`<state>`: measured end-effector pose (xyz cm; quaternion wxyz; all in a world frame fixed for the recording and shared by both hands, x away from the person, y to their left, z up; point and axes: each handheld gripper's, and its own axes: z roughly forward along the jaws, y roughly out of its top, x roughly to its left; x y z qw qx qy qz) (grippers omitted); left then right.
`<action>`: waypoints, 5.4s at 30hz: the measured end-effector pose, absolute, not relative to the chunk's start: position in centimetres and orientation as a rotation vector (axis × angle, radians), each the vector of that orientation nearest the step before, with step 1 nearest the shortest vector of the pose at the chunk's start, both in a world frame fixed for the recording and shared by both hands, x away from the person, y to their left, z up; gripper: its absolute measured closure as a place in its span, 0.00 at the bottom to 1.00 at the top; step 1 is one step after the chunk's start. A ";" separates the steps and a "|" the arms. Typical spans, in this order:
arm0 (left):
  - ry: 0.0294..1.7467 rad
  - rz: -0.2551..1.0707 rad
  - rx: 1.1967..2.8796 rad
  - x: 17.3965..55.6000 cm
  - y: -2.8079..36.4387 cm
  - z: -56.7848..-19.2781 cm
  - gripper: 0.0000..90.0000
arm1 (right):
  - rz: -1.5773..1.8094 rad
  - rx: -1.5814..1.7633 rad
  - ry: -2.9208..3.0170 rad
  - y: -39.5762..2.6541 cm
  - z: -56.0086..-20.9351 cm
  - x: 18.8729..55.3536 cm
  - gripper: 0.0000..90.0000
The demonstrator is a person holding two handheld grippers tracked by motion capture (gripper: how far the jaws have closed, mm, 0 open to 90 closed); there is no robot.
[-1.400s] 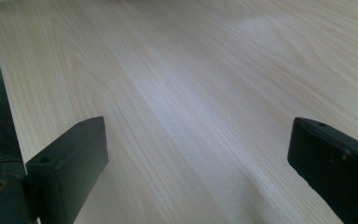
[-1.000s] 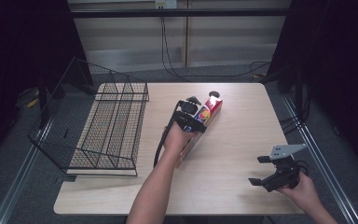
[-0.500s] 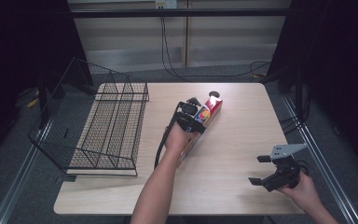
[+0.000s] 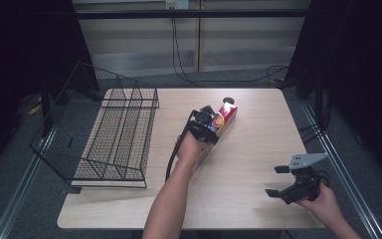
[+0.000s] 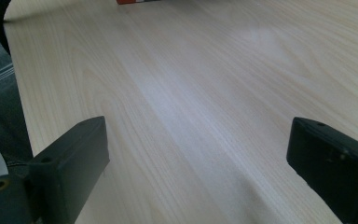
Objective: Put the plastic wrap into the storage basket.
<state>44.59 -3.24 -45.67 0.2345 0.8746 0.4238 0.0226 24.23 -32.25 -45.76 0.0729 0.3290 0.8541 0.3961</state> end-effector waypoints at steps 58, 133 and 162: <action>1.263 0.044 2.515 44.5 1.2 -38.1 0.50 | 1.242 0.994 2.535 -32.3 -45.7 24.3 0.01; 1.489 0.110 2.359 43.8 9.4 -27.8 0.50 | 1.238 0.998 2.531 -32.3 -45.5 24.3 0.00; 1.561 0.172 2.325 43.0 13.7 -25.0 0.50 | 1.232 0.993 2.539 -32.1 -45.7 24.4 0.00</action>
